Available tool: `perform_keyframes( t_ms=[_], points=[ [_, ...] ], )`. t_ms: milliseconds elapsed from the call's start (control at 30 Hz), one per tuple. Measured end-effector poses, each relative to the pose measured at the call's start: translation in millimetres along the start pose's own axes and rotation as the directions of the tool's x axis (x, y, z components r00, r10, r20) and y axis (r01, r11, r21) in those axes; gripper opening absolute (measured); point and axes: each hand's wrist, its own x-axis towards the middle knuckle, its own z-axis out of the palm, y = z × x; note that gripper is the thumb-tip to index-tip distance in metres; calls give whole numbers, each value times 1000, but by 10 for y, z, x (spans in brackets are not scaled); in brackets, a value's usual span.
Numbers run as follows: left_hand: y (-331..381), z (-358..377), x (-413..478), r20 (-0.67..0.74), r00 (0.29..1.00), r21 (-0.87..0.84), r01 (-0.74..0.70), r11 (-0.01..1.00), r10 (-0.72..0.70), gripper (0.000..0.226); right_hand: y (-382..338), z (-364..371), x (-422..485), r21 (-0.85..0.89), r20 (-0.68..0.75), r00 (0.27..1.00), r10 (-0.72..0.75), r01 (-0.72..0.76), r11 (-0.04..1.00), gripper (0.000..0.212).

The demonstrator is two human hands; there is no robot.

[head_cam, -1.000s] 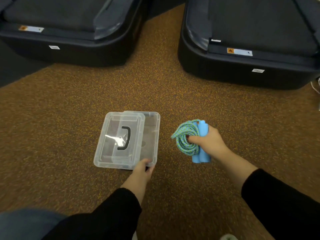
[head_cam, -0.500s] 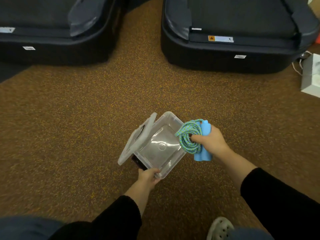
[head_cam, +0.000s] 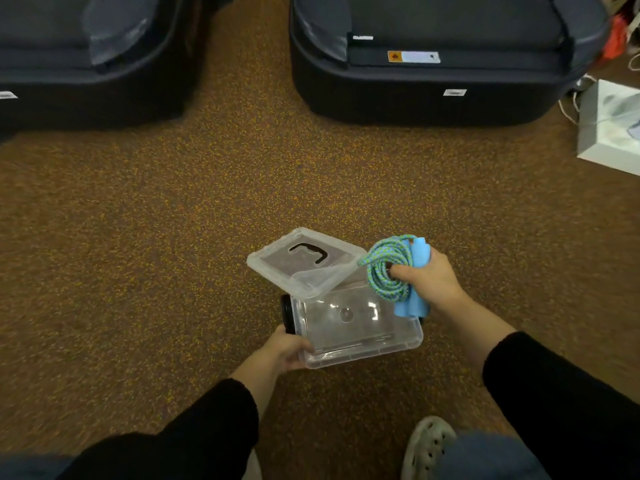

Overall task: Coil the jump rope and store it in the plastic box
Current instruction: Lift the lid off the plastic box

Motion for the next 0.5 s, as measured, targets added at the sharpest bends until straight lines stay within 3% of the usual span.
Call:
perform_keyframes(
  t_ms=[200, 333, 433, 500],
  points=[
    [50, -12, -24, -32, 999, 66, -23, 998, 25, 69, 48, -28, 70, -29, -8, 1000, 0, -1, 1000, 27],
    [171, -63, -157, 86, 996, 82, 1, 997, -8, 103, 87, -35, 118, -30, -10, 1000, 13, -13, 999, 27],
    [344, -139, -155, 163, 985, 84, -73, 994, 58, 151, 114, -38, 138, -39, -8, 1000, 28, -29, 999, 26],
    [488, -164, -182, 138, 977, 26, -168, 986, 163, 130, 138, -31, 148, -23, 3, 1000, 21, -21, 1000, 27]
  ],
)
